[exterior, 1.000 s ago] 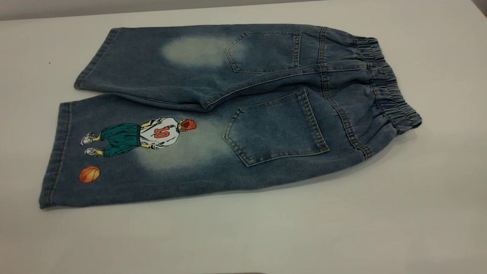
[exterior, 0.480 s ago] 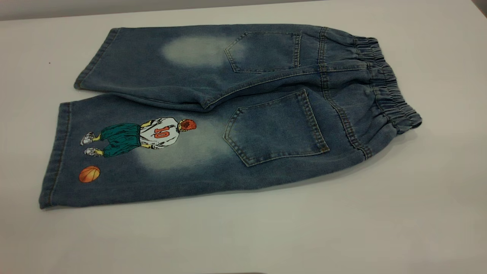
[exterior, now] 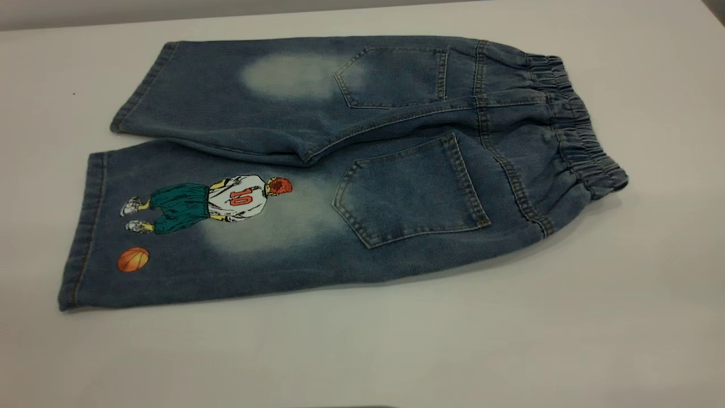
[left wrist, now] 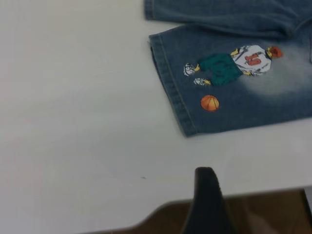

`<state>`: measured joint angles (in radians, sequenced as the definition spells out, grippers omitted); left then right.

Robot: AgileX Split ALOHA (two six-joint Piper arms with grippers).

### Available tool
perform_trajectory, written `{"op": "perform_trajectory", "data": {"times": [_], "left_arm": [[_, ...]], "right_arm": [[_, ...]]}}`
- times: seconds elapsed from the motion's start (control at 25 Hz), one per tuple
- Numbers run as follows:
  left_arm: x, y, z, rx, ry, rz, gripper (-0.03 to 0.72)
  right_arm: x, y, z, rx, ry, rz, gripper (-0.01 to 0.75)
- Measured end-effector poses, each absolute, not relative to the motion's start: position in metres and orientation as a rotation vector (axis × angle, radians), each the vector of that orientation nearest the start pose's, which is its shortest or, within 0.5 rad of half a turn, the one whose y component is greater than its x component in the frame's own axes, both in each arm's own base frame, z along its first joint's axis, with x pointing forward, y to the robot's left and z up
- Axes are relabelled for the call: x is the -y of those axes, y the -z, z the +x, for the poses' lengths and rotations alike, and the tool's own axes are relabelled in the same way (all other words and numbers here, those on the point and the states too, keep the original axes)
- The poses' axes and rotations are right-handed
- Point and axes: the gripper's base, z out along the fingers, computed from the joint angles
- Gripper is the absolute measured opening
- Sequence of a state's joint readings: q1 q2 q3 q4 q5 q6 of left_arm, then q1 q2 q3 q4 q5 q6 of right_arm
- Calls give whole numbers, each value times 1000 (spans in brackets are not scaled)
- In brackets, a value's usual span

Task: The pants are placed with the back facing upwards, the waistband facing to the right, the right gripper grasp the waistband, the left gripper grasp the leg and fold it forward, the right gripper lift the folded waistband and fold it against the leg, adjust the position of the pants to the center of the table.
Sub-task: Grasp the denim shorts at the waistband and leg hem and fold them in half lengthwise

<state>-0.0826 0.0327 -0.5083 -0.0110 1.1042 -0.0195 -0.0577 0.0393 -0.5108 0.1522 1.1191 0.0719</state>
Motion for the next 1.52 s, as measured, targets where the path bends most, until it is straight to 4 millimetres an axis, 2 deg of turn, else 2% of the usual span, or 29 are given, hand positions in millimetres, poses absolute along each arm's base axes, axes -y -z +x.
{"op": "perform_trajectory", "data": {"times": [0.12,0.2,0.28,0.44,0.6,0.8,0.96,1.08,1.52], "left_arm": [[-1,-294,22,-2110,57,9,472],[0,-305,45,-2120,55,-12,472],[3,-306,74,-2179,59,-16,472],[11,-288,127,-2330,115,-44,472],[21,-265,169,-2405,217,-104,472],[25,-236,208,-2452,229,-88,472],[27,-213,225,-2514,219,-84,472],[27,-204,231,-2530,209,-79,472],[26,-203,234,-2500,173,7,472]], "right_arm": [[-15,-299,11,-2100,-255,142,552],[-17,-311,29,-2104,-313,162,552],[-19,-314,51,-2143,-369,173,552],[-22,-305,98,-2263,-427,145,552],[-20,-290,139,-2335,-433,142,552],[-19,-263,179,-2421,-478,217,552],[-21,-237,203,-2513,-546,272,552],[-24,-214,220,-2574,-616,283,552],[-31,-130,263,-2659,-807,351,552]]}}
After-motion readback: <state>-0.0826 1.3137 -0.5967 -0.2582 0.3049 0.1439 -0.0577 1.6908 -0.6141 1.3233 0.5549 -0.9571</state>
